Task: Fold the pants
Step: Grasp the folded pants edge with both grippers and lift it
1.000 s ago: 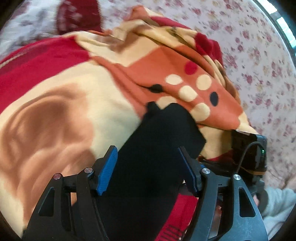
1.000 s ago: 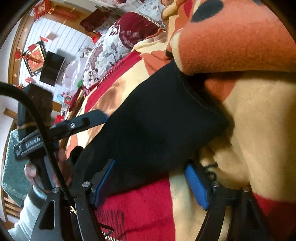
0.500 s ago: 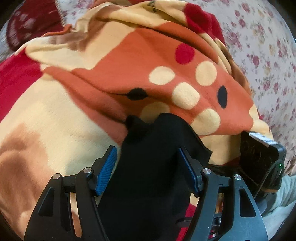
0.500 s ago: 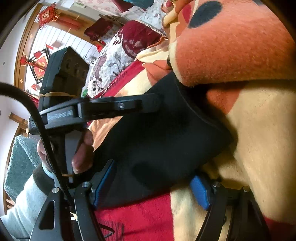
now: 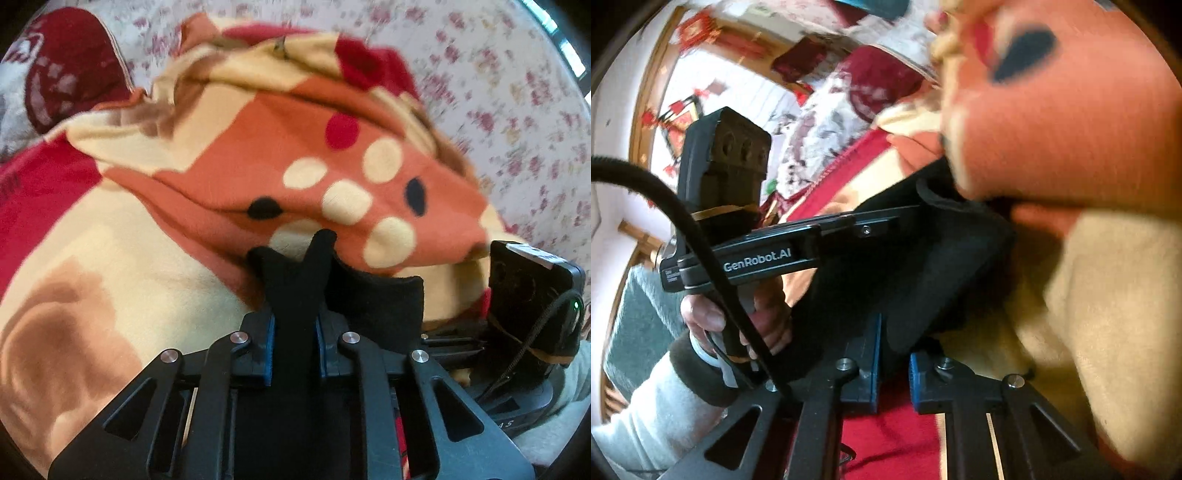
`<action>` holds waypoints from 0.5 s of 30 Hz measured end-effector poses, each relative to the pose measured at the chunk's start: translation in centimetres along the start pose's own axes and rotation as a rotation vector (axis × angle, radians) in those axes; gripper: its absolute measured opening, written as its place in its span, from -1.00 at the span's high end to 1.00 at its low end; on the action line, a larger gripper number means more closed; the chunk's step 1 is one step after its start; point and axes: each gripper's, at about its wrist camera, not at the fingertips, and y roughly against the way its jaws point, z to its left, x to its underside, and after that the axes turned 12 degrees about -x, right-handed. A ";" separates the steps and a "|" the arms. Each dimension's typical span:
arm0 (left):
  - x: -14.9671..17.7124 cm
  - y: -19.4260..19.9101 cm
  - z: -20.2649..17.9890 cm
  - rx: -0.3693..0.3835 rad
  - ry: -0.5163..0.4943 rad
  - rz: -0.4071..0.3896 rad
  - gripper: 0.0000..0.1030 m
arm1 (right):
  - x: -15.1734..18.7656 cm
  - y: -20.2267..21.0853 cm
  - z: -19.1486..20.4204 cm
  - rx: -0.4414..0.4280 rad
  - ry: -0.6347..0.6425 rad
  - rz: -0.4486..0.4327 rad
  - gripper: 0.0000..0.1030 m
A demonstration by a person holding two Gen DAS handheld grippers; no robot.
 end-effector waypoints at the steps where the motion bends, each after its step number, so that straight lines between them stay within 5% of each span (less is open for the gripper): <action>1: 0.1 0.8 0.0 0.003 0.004 -0.018 0.70 | -0.1 0.1 0.9 0.008 0.042 0.001 0.78; 10: 4.1 11.9 2.4 0.008 0.086 -0.228 0.70 | 0.4 0.1 11.9 0.054 0.463 0.038 0.78; 15: 11.7 16.0 7.3 -0.051 0.278 -0.259 0.48 | 4.1 -3.7 18.0 0.092 0.742 0.135 0.78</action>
